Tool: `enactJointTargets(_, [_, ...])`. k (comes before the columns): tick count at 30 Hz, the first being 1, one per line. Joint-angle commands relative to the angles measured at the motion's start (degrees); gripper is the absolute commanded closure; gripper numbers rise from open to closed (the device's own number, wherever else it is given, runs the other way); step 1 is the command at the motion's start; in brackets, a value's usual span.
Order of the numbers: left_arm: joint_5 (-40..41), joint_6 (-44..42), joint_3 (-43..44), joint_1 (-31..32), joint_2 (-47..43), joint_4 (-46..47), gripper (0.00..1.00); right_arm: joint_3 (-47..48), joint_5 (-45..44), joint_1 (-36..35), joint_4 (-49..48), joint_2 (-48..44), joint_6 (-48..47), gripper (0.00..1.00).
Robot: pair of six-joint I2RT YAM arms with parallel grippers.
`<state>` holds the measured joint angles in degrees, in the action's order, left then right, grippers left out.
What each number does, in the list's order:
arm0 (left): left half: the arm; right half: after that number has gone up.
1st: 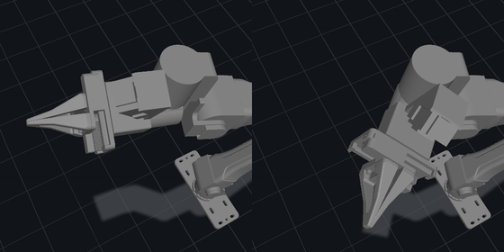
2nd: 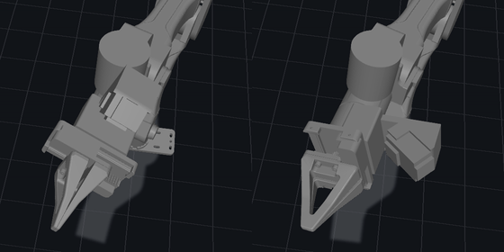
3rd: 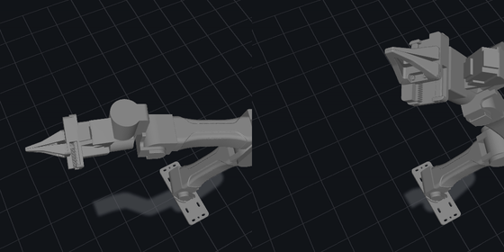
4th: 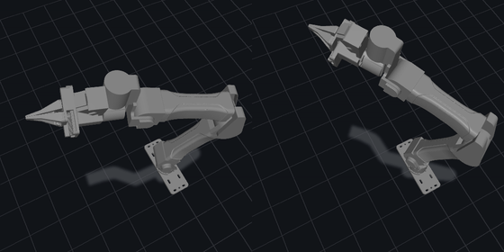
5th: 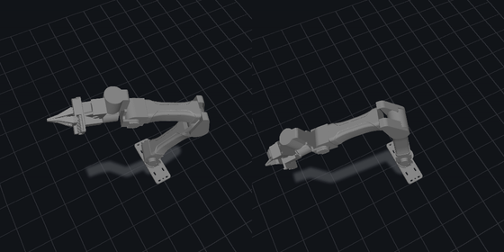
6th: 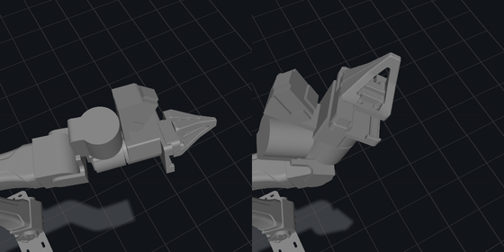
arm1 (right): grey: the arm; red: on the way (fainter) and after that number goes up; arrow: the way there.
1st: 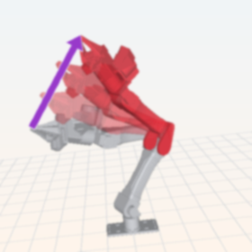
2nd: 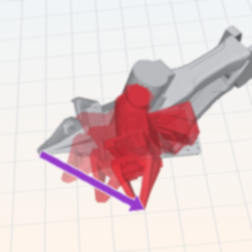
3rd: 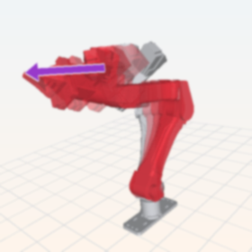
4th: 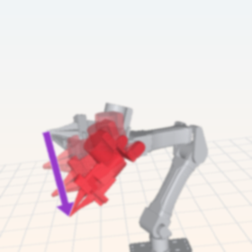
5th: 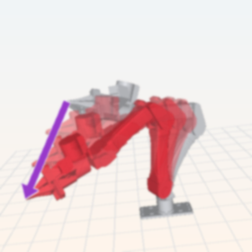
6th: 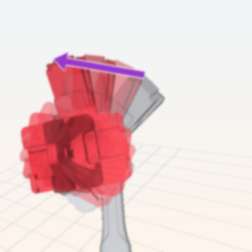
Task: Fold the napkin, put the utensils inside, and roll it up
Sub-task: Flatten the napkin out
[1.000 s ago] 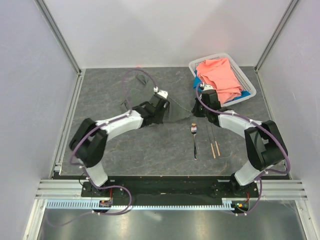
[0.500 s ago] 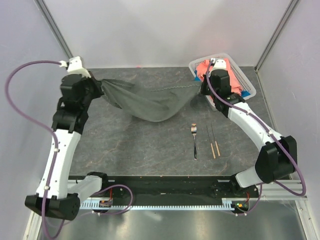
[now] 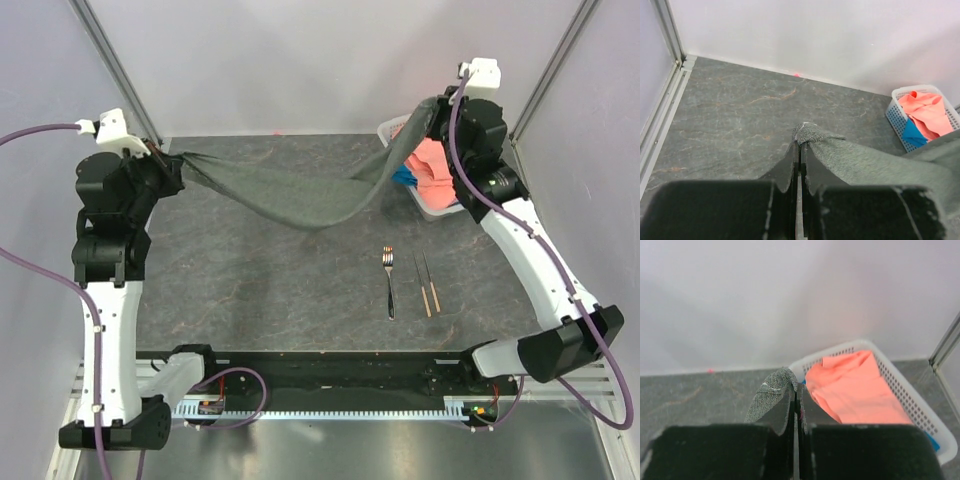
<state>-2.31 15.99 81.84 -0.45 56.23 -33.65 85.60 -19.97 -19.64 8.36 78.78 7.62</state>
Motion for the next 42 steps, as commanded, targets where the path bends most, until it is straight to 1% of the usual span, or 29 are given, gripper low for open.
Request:
enactJointTargets(1, [-5.58, 0.35, -1.94, -6.91, 4.06, 3.40, 0.98, 6.41, -0.87, 0.39, -3.61, 7.40, -2.34, 1.00])
enactJointTargets(3, [-8.05, 2.45, -6.07, -9.65, 5.73, 4.73, 0.98, 10.87, 1.24, 0.39, -3.35, 12.16, -2.34, 1.00])
enactJointTargets(4, [-9.11, 2.90, -7.65, -11.83, 7.22, 6.30, 0.98, 12.55, 1.77, 0.39, -3.09, 17.06, -2.43, 1.00])
enactJointTargets(5, [-9.29, 3.17, -11.14, -12.55, 7.84, 7.36, 0.98, 14.22, 2.12, 0.39, -2.91, 19.80, -2.08, 1.00])
enactJointTargets(6, [-9.38, 3.35, -12.83, -13.26, 8.37, 8.33, 0.98, 17.98, 2.21, 0.39, -1.87, 22.44, -2.17, 1.00])
enactJointTargets(7, [-10.08, 3.35, -14.33, -14.13, 9.85, 8.77, 0.98, 20.37, 2.47, 0.48, -0.55, 28.12, -2.17, 0.80])
enactJointTargets(8, [-10.61, 3.26, -16.43, -14.40, 10.74, 8.95, 0.98, 26.48, 3.52, 0.39, 1.38, 30.96, -2.17, 0.67])
enactJointTargets(9, [-11.83, 2.48, -17.15, -14.49, 11.70, 8.95, 0.98, 29.94, 4.57, 0.39, 7.57, 33.69, -1.47, 0.42])
enactJointTargets(10, [-11.93, 2.29, -17.85, -14.49, 12.41, 8.78, 0.98, 32.67, 5.54, 0.30, 10.33, 37.46, -0.42, 0.34])
enactJointTargets(11, [-11.93, 2.29, -18.73, -14.58, 13.55, 8.78, 0.98, 33.22, 6.51, 0.13, 11.93, 37.93, 0.55, 0.31])
enactJointTargets(12, [-12.63, 2.29, -18.82, -14.58, 14.17, 8.69, 0.98, 30.96, 9.04, -0.31, 11.42, 37.41, 1.95, 0.28])
enactJointTargets(13, [-12.90, 2.38, -18.56, -14.58, 14.61, 8.69, 0.98, 27.55, 9.94, -0.92, 9.76, 34.36, 2.48, 0.27])
enactJointTargets(14, [-13.16, 2.29, -18.13, -14.58, 15.31, 8.77, 0.98, 19.16, 10.90, -2.23, 7.83, 32.24, 2.93, 0.27])
enactJointTargets(15, [-13.42, 2.38, -17.86, -14.67, 15.58, 8.78, 0.98, 14.73, 12.22, -3.20, 3.90, 30.05, 3.54, 0.27])
enactJointTargets(16, [-13.60, 2.38, -17.86, -14.67, 15.75, 8.78, 0.98, 10.68, 13.28, -4.17, 2.29, 26.20, 4.59, 0.28])
enactJointTargets(17, [-13.95, 2.47, -18.03, -14.76, 15.76, 8.86, 0.98, 3.42, 14.33, -5.92, 0.97, 24.59, 5.47, 0.28])
enactJointTargets(20, [-15.44, 2.73, -18.39, -14.84, 15.93, 8.95, 0.98, -7.16, 19.16, -8.56, -2.20, 21.50, 9.60, 0.32])
enactJointTargets(21, [-16.06, 2.82, -18.39, -14.84, 16.02, 8.95, 0.98, -8.94, 19.78, -8.92, -2.73, 21.33, 10.39, 0.34])
enactJointTargets(23, [-16.68, 3.00, -18.21, -14.76, 15.93, 9.13, 0.98, -13.07, 21.81, -10.06, -3.96, 21.50, 12.59, 0.34])
enactJointTargets(26, [-17.29, 3.08, -18.47, -14.76, 15.32, 9.39, 0.98, -15.28, 24.00, -10.68, -5.81, 22.99, 15.31, 0.32])
enactJointTargets(29, [-17.73, 3.00, -18.56, -14.76, 14.96, 9.39, 0.98, -15.29, 24.45, -10.68, -6.86, 25.10, 17.25, 0.29])
enactJointTargets(33, [-18.08, 2.73, -18.56, -14.84, 14.35, 9.39, 0.98, -13.71, 23.83, -10.68, -7.30, 28.69, 19.19, 0.27])
enactJointTargets(42, [-19.05, 2.56, -18.48, -14.76, 13.82, 9.30, 0.98, -9.49, 20.32, -10.68, -5.99, 35.11, 23.41, 0.25])
